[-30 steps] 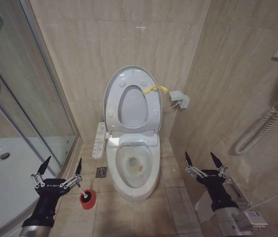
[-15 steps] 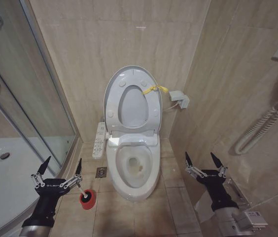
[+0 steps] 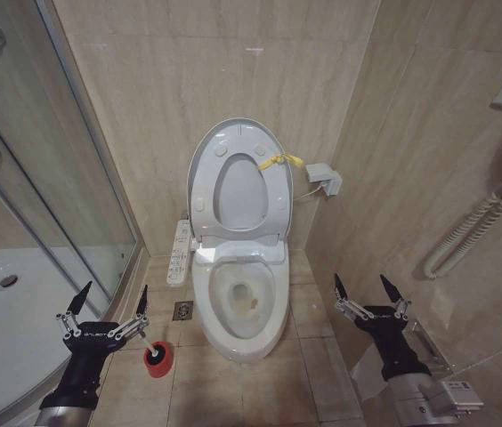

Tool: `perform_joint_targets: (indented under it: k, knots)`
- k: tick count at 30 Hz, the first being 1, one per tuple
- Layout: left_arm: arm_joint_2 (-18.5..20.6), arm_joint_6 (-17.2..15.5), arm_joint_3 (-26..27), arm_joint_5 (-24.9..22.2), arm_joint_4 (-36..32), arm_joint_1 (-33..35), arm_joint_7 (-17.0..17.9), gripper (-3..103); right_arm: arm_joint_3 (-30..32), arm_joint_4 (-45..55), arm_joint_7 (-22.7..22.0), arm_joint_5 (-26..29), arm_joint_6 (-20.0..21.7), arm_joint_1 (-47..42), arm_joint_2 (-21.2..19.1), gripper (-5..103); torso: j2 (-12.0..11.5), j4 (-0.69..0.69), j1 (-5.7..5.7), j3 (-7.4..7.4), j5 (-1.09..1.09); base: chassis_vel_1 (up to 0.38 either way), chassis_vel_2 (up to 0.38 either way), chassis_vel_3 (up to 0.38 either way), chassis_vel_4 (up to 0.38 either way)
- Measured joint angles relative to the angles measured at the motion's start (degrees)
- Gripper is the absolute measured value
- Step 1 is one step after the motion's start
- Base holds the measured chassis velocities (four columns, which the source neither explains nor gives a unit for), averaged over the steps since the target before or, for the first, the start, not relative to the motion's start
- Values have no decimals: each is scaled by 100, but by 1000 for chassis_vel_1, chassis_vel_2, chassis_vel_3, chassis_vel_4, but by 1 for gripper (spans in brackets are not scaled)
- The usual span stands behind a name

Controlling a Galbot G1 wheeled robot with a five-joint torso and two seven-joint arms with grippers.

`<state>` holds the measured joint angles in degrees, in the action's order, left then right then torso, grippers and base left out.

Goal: Open the toilet lid, clean the toilet bowl with a toilet brush, close the toilet lid, and flush.

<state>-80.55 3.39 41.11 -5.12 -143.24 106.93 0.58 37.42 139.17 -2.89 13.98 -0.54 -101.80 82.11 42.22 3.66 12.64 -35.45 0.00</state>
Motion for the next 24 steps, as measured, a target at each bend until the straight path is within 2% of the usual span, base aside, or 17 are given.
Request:
perform_joint_targets:
  k: [19,22,24]
  knots:
    - [-1,-1,0,0,0,0,0,100,0,0,0,0,0,0,0,100,0,0,0,0,0,0,0,0,0]
    - [-57,-80,-2,19,56,-31,-13,100,0,0,0,0,0,0,-1,100,0,-1,0,0,1,0,0,0,0]
    - [-338,-499,-29,122,367,-200,-97,100,1,0,0,0,0,0,0,100,0,-2,0,0,0,0,0,0,0]
